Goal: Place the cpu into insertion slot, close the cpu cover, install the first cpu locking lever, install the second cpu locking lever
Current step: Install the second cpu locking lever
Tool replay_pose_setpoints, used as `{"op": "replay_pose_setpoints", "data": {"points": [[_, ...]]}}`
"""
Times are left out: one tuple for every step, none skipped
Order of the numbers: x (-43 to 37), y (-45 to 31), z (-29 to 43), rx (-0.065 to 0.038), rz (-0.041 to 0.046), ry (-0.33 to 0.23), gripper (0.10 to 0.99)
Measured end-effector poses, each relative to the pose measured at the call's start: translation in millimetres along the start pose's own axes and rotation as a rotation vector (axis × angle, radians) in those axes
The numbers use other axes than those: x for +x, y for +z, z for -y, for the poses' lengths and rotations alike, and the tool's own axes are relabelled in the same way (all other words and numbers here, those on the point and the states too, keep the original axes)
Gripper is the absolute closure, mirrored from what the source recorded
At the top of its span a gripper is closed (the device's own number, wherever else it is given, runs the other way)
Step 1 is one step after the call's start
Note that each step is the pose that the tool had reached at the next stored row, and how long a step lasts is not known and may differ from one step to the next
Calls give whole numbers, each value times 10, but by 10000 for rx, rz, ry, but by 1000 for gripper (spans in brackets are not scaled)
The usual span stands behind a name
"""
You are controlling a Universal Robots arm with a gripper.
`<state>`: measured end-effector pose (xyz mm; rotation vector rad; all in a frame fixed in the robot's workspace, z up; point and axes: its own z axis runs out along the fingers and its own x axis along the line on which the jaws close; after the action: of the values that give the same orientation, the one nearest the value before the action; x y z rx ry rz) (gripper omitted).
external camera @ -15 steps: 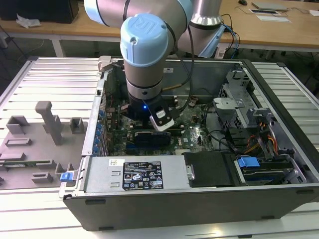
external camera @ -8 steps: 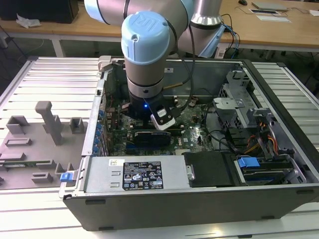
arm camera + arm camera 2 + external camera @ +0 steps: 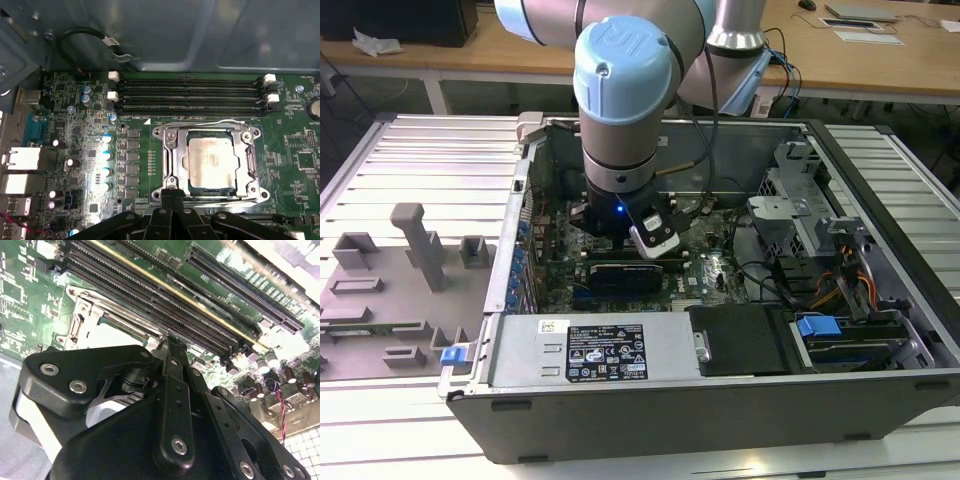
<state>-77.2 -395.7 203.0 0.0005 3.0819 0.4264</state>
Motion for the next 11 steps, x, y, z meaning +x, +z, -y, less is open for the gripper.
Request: {"op": "replay_pose_setpoints", "data": {"points": [[13, 6, -8, -21, 2, -1, 980], [24, 8, -11, -30, 1, 1, 980], [36, 11, -12, -39, 0, 1, 980], [47, 17, -13, -49, 0, 2, 980], [56, 29, -11, -70, 2, 2, 980], [59, 45, -7, -129, 1, 3, 980], [60, 55, -5, -181, 1, 5, 980], [60, 62, -4, -210, 2, 6, 980], [62, 69, -1, -217, 0, 6, 980], [62, 69, -1, -216, -1, 7, 980], [62, 69, -1, -216, -1, 6, 980]]}}
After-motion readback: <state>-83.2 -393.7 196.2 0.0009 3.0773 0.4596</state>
